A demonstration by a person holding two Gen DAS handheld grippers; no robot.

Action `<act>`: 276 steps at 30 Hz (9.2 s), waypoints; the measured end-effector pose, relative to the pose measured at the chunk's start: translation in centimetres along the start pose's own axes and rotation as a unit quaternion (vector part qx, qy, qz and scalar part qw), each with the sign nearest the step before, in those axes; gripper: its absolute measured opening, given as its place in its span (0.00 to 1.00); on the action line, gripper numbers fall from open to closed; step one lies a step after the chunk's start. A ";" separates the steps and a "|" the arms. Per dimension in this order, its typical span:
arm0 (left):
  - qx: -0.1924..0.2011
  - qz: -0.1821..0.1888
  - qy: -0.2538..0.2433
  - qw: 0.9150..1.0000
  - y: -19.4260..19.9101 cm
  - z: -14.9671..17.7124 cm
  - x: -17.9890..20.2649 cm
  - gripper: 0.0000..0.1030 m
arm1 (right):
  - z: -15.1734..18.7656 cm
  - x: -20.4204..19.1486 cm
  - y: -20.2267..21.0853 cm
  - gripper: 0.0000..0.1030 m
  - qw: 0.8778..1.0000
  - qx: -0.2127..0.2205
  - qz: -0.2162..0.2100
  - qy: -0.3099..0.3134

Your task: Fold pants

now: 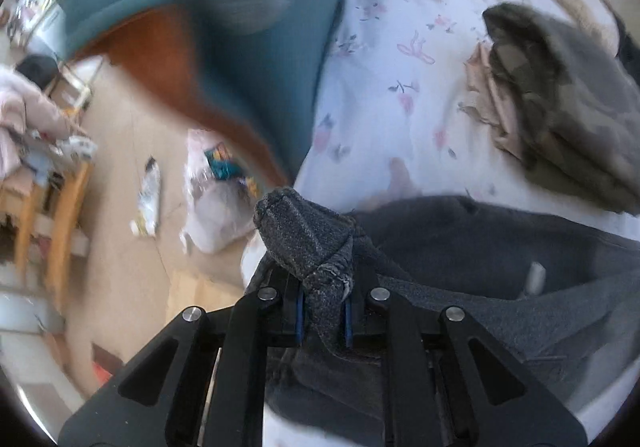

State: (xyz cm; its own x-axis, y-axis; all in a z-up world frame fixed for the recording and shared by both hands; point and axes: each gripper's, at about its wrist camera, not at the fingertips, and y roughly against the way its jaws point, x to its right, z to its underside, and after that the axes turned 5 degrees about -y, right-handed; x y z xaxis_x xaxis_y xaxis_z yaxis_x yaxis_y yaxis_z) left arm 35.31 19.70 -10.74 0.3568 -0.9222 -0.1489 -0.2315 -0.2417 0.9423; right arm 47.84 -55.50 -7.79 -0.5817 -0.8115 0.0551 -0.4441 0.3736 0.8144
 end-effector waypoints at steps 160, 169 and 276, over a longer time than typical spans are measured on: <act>0.158 0.067 0.241 0.955 9.1 10.4 -9.1 0.11 | 6.8 16.9 3.3 0.05 0.961 -0.004 -0.226 -0.159; 0.146 0.080 0.205 0.964 13.8 14.1 -15.7 0.11 | 13.4 21.6 10.1 0.05 0.964 -0.041 -0.190 -0.180; -0.021 0.101 -0.117 0.988 8.5 32.0 4.3 0.73 | 40.7 -11.4 28.4 0.77 0.850 -0.190 -0.436 0.226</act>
State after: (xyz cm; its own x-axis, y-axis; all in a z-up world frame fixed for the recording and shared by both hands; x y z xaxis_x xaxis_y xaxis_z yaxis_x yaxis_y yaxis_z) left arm 5.87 4.00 -12.97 0.0866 -0.9961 -0.0180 -0.2364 -0.0381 0.9709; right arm 14.13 -17.31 -8.78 0.2156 -0.8276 -0.5183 -0.2703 -0.5606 0.7828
